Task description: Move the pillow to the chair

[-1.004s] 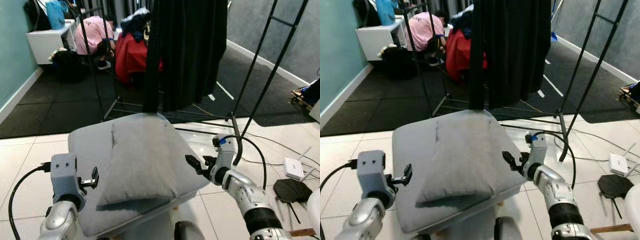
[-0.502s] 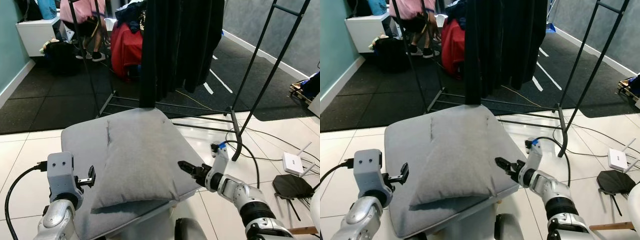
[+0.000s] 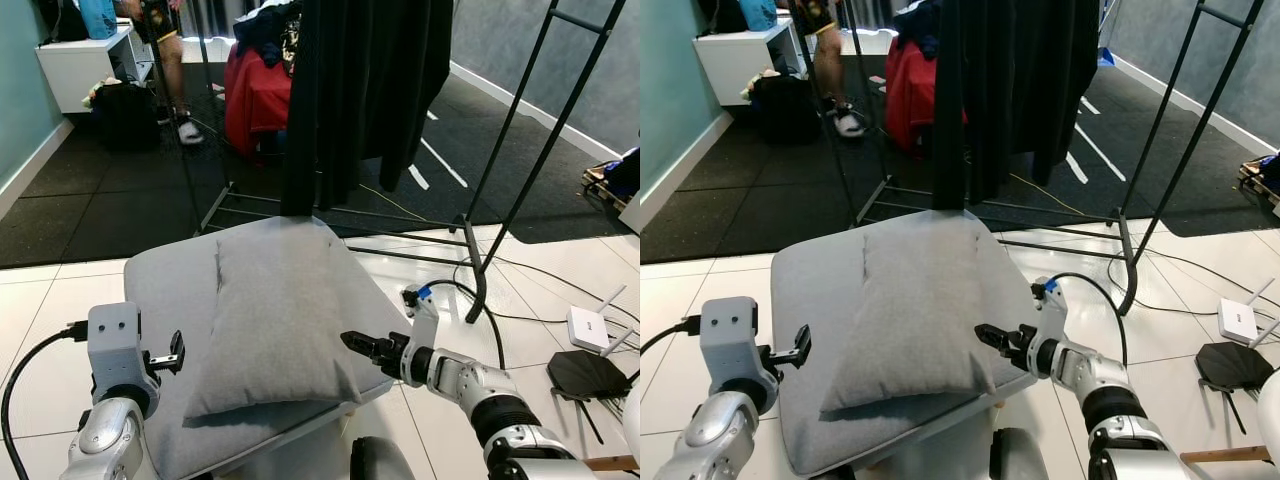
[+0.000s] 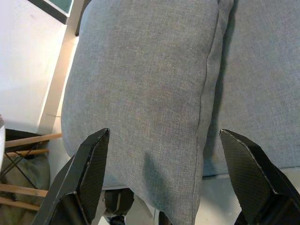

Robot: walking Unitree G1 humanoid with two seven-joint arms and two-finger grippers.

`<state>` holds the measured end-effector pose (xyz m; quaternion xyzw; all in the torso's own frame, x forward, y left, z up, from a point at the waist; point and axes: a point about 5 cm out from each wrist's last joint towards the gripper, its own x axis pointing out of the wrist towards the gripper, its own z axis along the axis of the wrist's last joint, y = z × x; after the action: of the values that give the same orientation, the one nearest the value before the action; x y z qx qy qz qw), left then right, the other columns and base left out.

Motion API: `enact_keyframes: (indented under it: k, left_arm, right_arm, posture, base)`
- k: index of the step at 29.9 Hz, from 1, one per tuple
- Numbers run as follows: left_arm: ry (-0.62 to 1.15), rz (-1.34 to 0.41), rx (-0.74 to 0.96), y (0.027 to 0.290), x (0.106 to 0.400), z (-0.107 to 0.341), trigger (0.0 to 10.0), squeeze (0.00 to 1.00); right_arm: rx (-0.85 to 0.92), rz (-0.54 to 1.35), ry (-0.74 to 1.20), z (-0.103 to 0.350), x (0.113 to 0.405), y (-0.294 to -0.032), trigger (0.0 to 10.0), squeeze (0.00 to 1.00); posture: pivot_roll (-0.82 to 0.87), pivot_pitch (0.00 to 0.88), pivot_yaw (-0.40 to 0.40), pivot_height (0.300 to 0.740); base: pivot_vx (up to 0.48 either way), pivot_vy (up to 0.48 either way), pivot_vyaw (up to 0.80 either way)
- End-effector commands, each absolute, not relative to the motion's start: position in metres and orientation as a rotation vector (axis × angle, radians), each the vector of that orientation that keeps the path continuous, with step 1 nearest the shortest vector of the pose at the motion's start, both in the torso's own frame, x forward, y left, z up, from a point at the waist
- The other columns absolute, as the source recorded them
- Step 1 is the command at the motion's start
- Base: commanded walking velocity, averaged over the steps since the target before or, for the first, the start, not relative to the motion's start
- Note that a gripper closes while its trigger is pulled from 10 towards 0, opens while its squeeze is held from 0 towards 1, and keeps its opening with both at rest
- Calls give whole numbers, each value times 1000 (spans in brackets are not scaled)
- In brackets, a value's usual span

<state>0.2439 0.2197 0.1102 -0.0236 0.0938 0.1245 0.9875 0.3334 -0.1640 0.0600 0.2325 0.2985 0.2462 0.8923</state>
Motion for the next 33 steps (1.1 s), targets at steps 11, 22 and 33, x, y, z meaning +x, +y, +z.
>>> enact_keyframes:
  k: [11, 22, 33]
  left_arm:
    - [192, 250, -34, 222, 240, 115, 10000, 0]
    - [193, 243, -20, 228, 238, 121, 10000, 0]
    - [183, 241, -29, 227, 241, 126, 10000, 0]
  right_arm:
    - [623, 428, 732, 48, 326, -167, 10000, 0]
    - [665, 366, 753, 35, 320, -165, 10000, 0]
    - [653, 337, 729, 40, 325, -172, 10000, 0]
  posture:
    - [-122, 82, -46, 574]
    - [-88, 109, -20, 574]
    - [-79, 114, -24, 544]
  base:
    - [0, 0, 0]
    - [0, 0, 0]
    - [0, 0, 0]
